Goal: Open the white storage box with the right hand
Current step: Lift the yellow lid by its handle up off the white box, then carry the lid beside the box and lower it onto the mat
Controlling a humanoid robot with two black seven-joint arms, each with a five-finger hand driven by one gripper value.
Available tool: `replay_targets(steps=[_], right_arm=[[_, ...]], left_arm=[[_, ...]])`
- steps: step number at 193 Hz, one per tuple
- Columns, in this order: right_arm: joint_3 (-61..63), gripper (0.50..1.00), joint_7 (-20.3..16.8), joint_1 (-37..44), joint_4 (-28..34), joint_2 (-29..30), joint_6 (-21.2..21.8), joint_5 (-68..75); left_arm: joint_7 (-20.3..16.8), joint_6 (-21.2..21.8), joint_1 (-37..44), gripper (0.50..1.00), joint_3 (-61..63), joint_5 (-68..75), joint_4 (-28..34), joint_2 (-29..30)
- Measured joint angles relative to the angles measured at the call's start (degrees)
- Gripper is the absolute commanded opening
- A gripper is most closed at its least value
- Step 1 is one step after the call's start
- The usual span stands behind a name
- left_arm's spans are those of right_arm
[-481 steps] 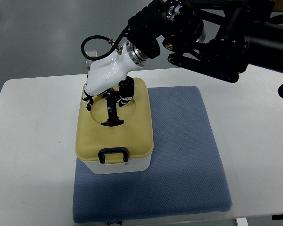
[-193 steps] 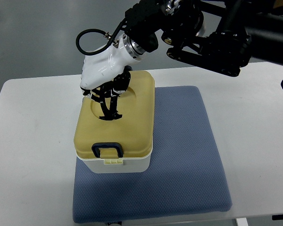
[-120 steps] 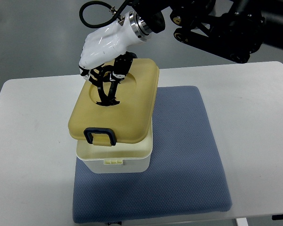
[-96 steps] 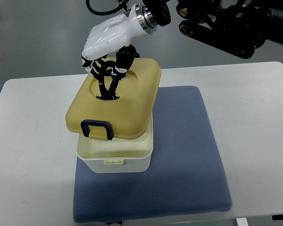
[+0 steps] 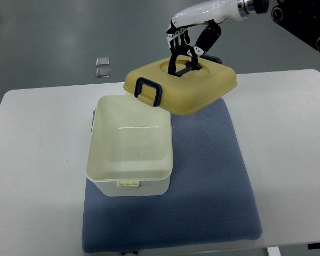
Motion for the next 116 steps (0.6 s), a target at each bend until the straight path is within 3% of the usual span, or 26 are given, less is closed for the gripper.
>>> replay_targets(steps=[58, 116], right_arm=[[-6.4, 0.500, -2.3, -1.6, -0.3, -6.0, -1.1, -0.3], [-8.7, 0.500, -3.6, -3.8, -0.3, -8.3, -0.9, -0.2]], left_arm=[[0.0, 0.0, 0.0, 1.000, 0.0, 0.0, 0.0, 0.0], [0.0, 0.0, 0.0, 1.000, 0.0, 0.0, 0.0, 0.0]])
